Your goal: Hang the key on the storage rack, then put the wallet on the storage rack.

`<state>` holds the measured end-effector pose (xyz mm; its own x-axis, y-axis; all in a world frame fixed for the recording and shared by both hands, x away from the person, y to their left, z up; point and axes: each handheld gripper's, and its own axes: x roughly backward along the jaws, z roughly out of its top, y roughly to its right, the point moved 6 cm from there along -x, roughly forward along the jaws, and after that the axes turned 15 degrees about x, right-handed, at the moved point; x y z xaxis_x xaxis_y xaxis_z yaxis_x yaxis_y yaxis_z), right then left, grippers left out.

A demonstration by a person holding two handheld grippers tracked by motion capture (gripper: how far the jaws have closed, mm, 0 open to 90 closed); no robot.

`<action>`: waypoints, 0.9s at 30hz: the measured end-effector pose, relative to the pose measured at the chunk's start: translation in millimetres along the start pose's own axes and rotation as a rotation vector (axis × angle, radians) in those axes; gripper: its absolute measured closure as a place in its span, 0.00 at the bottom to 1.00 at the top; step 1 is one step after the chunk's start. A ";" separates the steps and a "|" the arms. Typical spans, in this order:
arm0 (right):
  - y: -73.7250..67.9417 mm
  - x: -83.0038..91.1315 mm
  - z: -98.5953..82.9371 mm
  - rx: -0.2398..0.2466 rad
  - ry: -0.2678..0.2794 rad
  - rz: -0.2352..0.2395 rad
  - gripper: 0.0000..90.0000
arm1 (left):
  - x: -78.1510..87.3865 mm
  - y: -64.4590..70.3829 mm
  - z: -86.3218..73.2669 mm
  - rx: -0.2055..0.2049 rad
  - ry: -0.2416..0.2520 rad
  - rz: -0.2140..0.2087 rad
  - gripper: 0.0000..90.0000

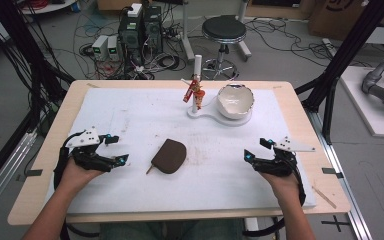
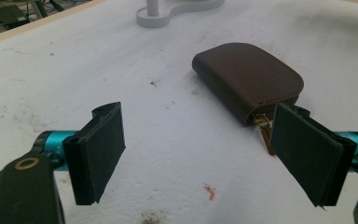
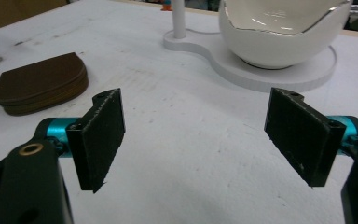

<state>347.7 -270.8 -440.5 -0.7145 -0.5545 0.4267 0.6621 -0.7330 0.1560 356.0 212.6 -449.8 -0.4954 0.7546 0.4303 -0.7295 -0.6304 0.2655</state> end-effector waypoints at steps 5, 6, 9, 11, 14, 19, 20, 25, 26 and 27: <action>5.5 -1.7 -6.1 -0.018 -0.008 -0.010 0.23 | -0.1 0.7 -0.1 -0.002 0.000 -0.003 0.20; 5.6 -2.4 -6.5 -0.017 -0.010 -0.008 0.23 | 0.2 0.3 0.0 -0.001 0.001 0.000 0.20; 5.0 -5.2 -6.0 -0.013 -0.016 0.001 0.23 | 0.2 -0.8 0.2 -0.001 0.001 0.003 0.20; 4.4 -5.9 -5.3 -0.011 -0.018 0.006 0.23 | -0.1 -0.6 -0.4 0.003 -0.004 0.004 0.20; 4.2 -4.9 -4.5 -0.009 -0.015 0.007 0.23 | -0.4 1.3 -1.4 0.004 -0.005 0.000 0.20; 5.4 -2.4 -3.9 -0.017 -0.011 -0.001 0.23 | -2.3 4.8 -3.4 0.003 -0.013 -0.009 0.20; 5.3 -2.2 -4.1 -0.014 -0.010 -0.001 0.23 | -2.5 5.9 -4.3 0.002 -0.017 -0.009 0.20; 5.1 -4.4 -2.2 0.002 -0.016 0.001 0.23 | -3.2 9.4 -6.3 -0.001 -0.025 -0.003 0.20; 4.6 -4.5 -1.5 0.002 -0.016 0.003 0.23 | -3.4 10.2 -6.8 -0.001 -0.025 -0.004 0.20; 4.4 -4.8 -1.0 0.002 -0.014 0.004 0.23 | -4.2 11.5 -7.6 0.001 -0.028 -0.008 0.20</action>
<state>353.8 -271.8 -442.8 -0.7086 -0.5517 0.4398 0.6652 -0.7302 0.1559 346.1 203.6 -455.1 -0.4760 0.7544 0.4520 -0.7328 -0.6244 0.2705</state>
